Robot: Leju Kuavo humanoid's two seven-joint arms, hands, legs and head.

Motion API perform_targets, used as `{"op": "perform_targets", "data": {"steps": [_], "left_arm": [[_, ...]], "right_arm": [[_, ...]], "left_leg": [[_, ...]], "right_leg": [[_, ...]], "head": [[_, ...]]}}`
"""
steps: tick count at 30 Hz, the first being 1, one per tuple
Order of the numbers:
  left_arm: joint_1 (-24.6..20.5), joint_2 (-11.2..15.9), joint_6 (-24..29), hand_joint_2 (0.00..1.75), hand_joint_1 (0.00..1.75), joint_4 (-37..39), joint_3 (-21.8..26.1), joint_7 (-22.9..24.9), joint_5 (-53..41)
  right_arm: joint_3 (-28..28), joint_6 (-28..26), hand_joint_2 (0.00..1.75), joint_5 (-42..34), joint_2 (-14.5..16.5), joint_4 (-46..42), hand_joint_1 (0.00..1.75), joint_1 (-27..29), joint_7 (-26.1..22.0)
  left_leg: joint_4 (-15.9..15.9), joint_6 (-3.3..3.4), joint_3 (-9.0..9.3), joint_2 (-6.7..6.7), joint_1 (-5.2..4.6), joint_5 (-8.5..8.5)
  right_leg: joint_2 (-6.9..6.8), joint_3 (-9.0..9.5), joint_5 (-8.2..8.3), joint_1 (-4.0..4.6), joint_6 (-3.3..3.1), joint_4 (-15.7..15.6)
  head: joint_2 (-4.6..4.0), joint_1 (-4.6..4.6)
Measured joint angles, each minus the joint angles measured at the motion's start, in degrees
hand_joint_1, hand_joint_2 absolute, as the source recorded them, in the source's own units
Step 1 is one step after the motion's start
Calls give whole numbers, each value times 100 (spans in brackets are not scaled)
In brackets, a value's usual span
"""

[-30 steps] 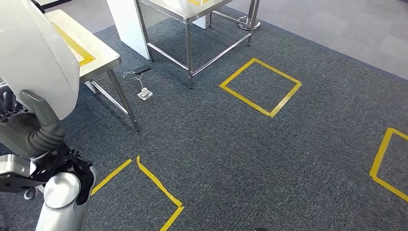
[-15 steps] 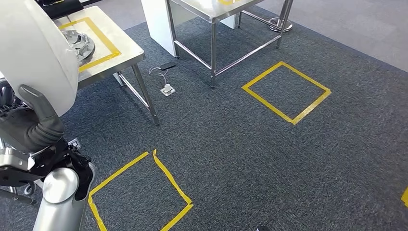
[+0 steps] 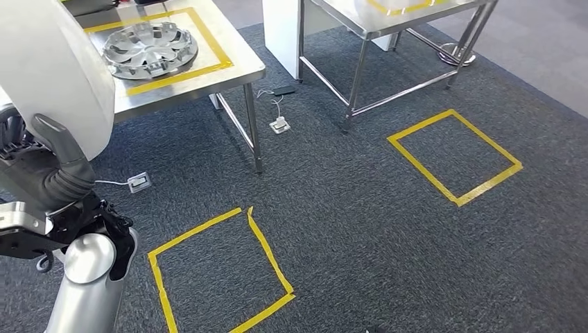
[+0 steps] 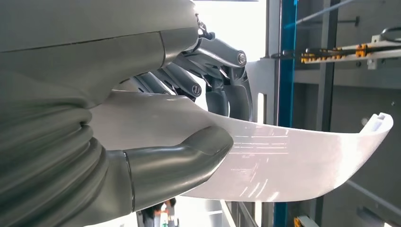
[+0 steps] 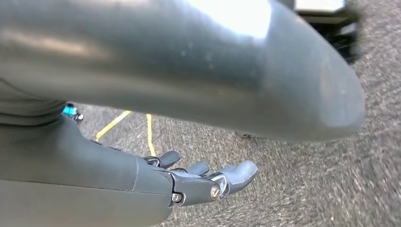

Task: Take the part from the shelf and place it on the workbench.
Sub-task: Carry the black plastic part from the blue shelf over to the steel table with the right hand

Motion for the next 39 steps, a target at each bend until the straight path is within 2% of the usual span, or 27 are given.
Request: {"op": "perform_targets", "data": {"steps": [1,3,4,6,8,10,12,14,15,16,17,18,20,21,23,24,25,26,28,29,30,31,32,33,35,37,39], "left_arm": [[10,1,-1,175,175,0,0,1,-1],[24,2,0,175,175,-8,1,0,-7],[28,3,0,175,175,-14,1,-1,-12],[42,6,1,175,175,-27,5,-3,-20],[57,19,2,175,175,-44,17,-1,-22],[55,44,1,175,175,-65,31,-1,-22],[49,58,0,175,175,-73,34,-1,-22],[60,65,-1,175,175,-66,34,2,-22],[66,69,-1,175,175,-62,34,3,-22],[69,73,-1,175,175,-61,35,3,-21],[67,74,-1,175,175,-61,35,3,-21],[62,73,-1,175,175,-62,34,3,-20],[48,70,-1,175,175,-64,33,2,-15],[44,72,0,175,175,-63,32,2,-9],[41,79,0,175,175,-64,33,2,2],[38,81,1,175,175,-66,33,2,4],[33,81,1,175,175,-67,34,1,4],[30,78,1,175,175,-67,33,1,4],[29,68,2,175,175,-61,33,1,4],[32,63,2,175,175,-56,33,1,4],[34,61,2,175,175,-51,33,1,10],[36,61,2,175,175,-46,33,1,22],[35,61,2,175,175,-44,33,1,40],[30,61,2,175,175,-44,33,1,64],[15,61,1,175,175,-42,32,1,98],[4,61,0,175,175,-33,31,1,116],[7,66,-1,175,175,-22,31,1,133]], "right_arm": [[0,10,0,16,0,0,0,4,-14],[0,26,0,51,-5,0,0,1,-37],[1,30,0,63,-10,1,0,-2,-43],[1,34,0,75,-20,0,0,-5,-43],[1,37,0,79,-19,-1,0,-9,-39],[2,40,0,79,-15,-1,0,-14,-41],[2,44,0,80,-14,0,0,-6,-39],[1,46,0,84,-15,1,0,7,-31],[1,48,0,85,-15,1,0,10,-27],[2,48,0,86,-15,0,0,9,-27],[2,49,0,86,-13,-1,0,6,-27],[2,49,0,86,-12,-1,0,3,-27],[2,49,0,85,-9,-1,0,-4,-25],[2,49,0,84,-9,0,0,-8,-24],[1,49,0,84,-9,0,0,-12,-23],[1,49,0,84,-9,-1,0,-16,-24],[1,49,0,84,-9,-1,0,-20,-25],[2,49,0,84,-9,-2,0,-24,-26],[2,49,0,84,-9,-1,0,-16,-23],[2,49,0,84,-9,0,0,-7,-21],[2,49,0,82,-9,1,0,1,-19],[2,49,0,81,-9,1,0,3,-17],[2,49,0,80,-9,1,0,1,-15],[2,49,0,79,-9,0,0,-4,-13],[2,45,0,74,-14,0,0,-14,-5],[2,43,0,68,-19,1,0,-19,8],[1,43,0,61,-15,-1,0,-26,10]], "left_leg": [[9,-2,1,-72,-1,-1],[21,-23,2,-208,-1,-2],[27,-47,-4,-271,-4,-1],[19,-117,-24,-364,0,10],[-5,-192,-41,-417,9,27],[138,-240,-117,-222,-7,-74],[713,-280,-383,77,-12,-403],[1415,-326,-714,177,8,-698],[1551,-341,-772,193,17,-703],[1465,-350,-717,215,25,-604],[1157,-352,-545,265,32,-424],[744,-347,-324,387,32,-255],[144,-279,2,579,7,-80],[41,-231,48,617,-7,-78],[33,-129,27,490,-20,-68],[26,-92,21,432,-16,-55],[17,-56,19,373,-6,-41],[8,-26,19,319,9,-26],[10,9,1,205,15,-16],[14,18,-6,137,11,-14],[19,22,-11,65,7,-12],[25,22,-10,-7,5,-12],[30,19,-5,-75,4,-11],[35,12,0,-139,5,-11],[45,-33,-10,-255,-3,-6],[40,-110,-40,-353,10,12],[35,-187,-63,-394,29,24]], "right_leg": [[12,56,164,0,-16,-175],[147,397,578,-1,-67,-964],[224,548,707,2,-88,-1306],[305,673,764,22,-116,-1596],[209,686,793,27,-164,-1633],[106,714,824,1,-245,-1689],[-8,729,827,-10,-300,-1715],[-134,726,818,-8,-313,-1713],[-199,727,813,-7,-310,-1711],[-262,733,806,-8,-301,-1707],[-321,746,794,-10,-286,-1701],[-373,762,777,-5,-262,-1692],[-457,782,738,29,-202,-1661],[-498,789,726,50,-172,-1653],[-593,803,715,57,-114,-1656],[-562,806,686,42,-77,-1632],[-459,773,609,25,-42,-1536],[-310,680,470,9,-11,-1319],[-49,321,101,-5,26,-574],[-11,129,-28,-4,31,-203],[0,7,-50,-2,26,5],[6,-11,44,-1,13,-5],[28,93,239,-1,-8,-259],[94,276,475,0,-37,-669],[269,605,757,1,-83,-1397],[319,696,780,20,-99,-1621],[218,709,812,21,-143,-1661]], "head": [[0,1],[0,-1],[0,-1],[0,-2],[0,1],[0,-15],[0,-41],[0,-50],[0,-51],[0,-51],[0,-51],[0,-52],[0,-48],[0,-43],[0,-31],[0,-29],[0,-25],[0,-13],[0,5],[0,11],[0,11],[0,12],[0,12],[0,13],[0,14],[0,14],[0,18]]}}
